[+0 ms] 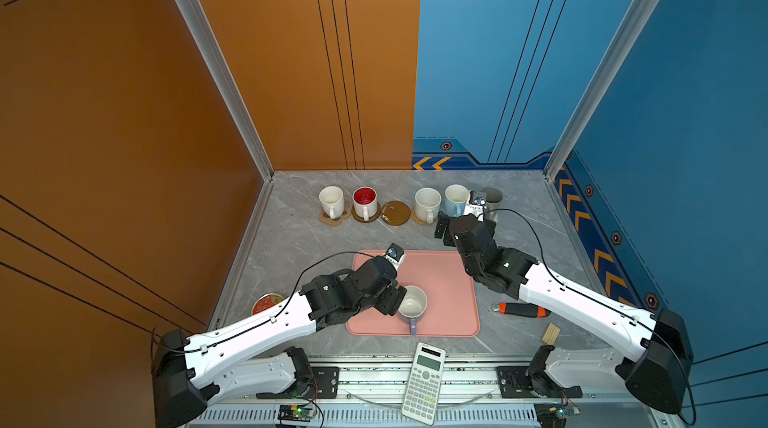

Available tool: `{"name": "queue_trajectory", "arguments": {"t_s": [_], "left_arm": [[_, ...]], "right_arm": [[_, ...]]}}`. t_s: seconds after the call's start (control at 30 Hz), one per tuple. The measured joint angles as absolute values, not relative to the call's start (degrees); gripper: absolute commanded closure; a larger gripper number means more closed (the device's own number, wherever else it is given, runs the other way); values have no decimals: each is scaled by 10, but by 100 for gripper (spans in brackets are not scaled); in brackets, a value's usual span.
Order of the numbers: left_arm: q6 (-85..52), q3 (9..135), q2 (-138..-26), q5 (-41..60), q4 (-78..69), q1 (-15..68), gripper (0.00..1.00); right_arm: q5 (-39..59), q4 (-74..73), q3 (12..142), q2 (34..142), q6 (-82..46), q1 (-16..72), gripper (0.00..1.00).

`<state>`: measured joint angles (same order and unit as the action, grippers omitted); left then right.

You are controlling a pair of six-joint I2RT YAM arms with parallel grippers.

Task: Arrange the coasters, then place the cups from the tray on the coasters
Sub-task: 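Move the left gripper over the lavender-handled mug while the right arm draws back, then lower the left gripper into the lavender-handled mug and grip its rim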

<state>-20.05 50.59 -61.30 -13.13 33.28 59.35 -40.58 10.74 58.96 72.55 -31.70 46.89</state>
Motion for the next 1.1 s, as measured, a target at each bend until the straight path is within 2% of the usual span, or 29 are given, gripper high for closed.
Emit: {"name": "queue_trajectory", "arguments": {"t_s": [0.27,0.5,0.93,1.1], "left_arm": [[-264,497,-622,-121,346,661,22],[-327,497,-675,-112,352,702,23],[-417,505,-787,-100,356,729,25],[-436,516,-812,-102,356,728,29]], "right_arm": [[-387,109,587,724,-334,453,0],[-373,114,578,713,-344,446,0],[-356,115,571,703,-348,439,1],[-355,115,565,697,-348,438,1]]}}
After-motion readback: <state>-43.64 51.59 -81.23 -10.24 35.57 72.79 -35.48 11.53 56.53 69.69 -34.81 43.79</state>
